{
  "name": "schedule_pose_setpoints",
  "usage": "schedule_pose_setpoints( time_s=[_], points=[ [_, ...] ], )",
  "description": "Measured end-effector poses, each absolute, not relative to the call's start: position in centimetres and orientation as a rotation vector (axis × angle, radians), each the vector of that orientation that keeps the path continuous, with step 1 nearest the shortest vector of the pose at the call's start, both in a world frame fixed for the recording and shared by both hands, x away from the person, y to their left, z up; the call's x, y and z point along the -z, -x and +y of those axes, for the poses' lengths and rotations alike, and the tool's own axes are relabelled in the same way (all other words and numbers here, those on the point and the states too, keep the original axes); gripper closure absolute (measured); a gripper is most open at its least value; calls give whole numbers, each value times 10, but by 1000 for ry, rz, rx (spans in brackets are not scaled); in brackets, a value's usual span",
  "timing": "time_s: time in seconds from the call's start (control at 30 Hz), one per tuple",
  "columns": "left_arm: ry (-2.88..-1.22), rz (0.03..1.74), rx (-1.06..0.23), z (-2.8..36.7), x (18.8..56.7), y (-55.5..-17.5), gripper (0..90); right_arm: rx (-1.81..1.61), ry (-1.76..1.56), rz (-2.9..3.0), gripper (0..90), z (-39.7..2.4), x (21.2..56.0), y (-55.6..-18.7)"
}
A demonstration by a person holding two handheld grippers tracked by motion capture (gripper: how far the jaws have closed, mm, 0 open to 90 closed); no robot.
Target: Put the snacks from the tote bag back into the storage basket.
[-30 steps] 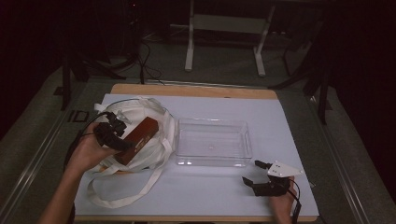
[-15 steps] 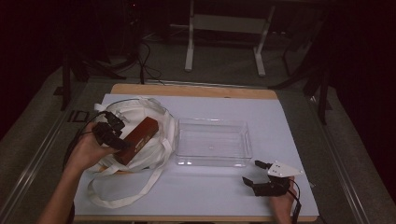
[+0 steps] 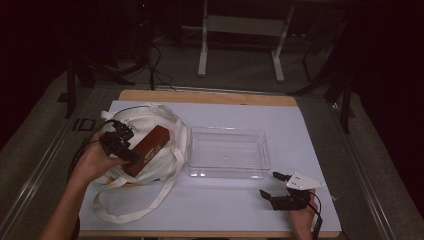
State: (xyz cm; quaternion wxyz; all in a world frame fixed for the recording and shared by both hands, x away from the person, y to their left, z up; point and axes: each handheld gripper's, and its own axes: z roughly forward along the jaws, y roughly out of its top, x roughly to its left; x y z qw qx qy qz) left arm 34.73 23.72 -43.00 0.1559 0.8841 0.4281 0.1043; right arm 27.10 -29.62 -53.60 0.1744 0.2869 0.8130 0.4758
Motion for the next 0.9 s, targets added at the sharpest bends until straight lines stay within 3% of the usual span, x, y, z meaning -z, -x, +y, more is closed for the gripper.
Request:
schedule_pose_setpoints(
  time_s=[0.9],
  points=[
    [-2585, 1307, -169, 235, 444, -350, 342, -1343, -809, 2307, 158, -296, 536, -271]
  ],
)
